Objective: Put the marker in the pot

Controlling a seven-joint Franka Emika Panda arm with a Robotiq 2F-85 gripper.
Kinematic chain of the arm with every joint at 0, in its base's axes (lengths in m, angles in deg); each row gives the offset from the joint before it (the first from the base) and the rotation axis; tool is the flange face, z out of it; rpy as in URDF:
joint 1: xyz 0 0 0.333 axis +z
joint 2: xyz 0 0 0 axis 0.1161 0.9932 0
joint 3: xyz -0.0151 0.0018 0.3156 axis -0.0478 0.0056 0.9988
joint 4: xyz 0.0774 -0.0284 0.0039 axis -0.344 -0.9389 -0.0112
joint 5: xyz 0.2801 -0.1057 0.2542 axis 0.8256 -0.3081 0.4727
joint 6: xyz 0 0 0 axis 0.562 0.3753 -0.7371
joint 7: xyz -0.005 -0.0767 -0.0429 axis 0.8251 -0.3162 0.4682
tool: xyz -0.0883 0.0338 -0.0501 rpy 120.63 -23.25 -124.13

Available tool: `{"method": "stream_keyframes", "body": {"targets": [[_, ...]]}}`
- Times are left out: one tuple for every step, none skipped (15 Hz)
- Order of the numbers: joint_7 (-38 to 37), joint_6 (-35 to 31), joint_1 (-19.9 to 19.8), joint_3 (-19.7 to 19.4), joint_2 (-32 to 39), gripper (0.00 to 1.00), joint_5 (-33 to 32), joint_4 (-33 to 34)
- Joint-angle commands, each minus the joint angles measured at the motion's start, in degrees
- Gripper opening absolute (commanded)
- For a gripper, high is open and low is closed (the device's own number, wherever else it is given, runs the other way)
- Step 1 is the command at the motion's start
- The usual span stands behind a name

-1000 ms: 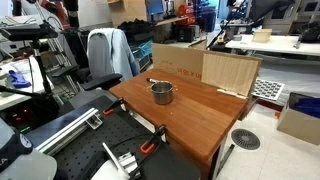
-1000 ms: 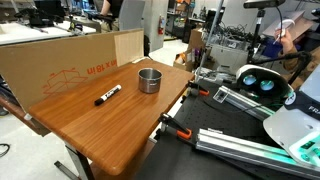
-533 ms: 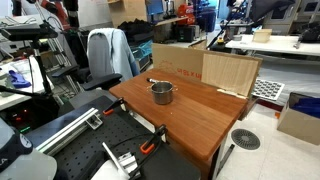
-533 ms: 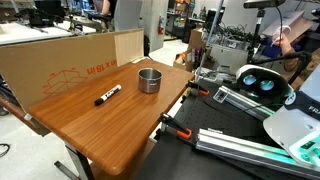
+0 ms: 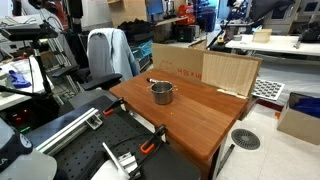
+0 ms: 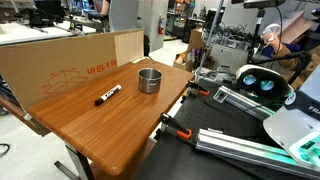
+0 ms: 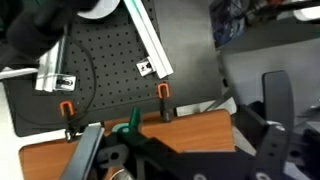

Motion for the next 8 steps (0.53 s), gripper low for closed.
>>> {"method": "stream_keyframes", "body": {"targets": [[5.53,3.96,0.34,0.32,8.07,1.0,-4.47,5.15],[6.58,4.28,0.47,0.48,10.18,1.0,-5.86,6.36],[7.6,4.24,0.71,0.75,12.43,1.0,-7.4,7.56],[8.95,4.14,1.05,0.89,14.42,1.0,-8.69,8.58],[10.34,3.67,1.54,1.19,16.53,1.0,-9.94,9.71],[11.82,3.35,2.03,1.37,18.43,1.0,-11.18,10.67],[13.44,2.8,2.69,1.54,20.63,1.0,-12.18,11.91],[14.79,2.63,3.16,1.82,22.59,1.0,-13.58,12.91]]}}
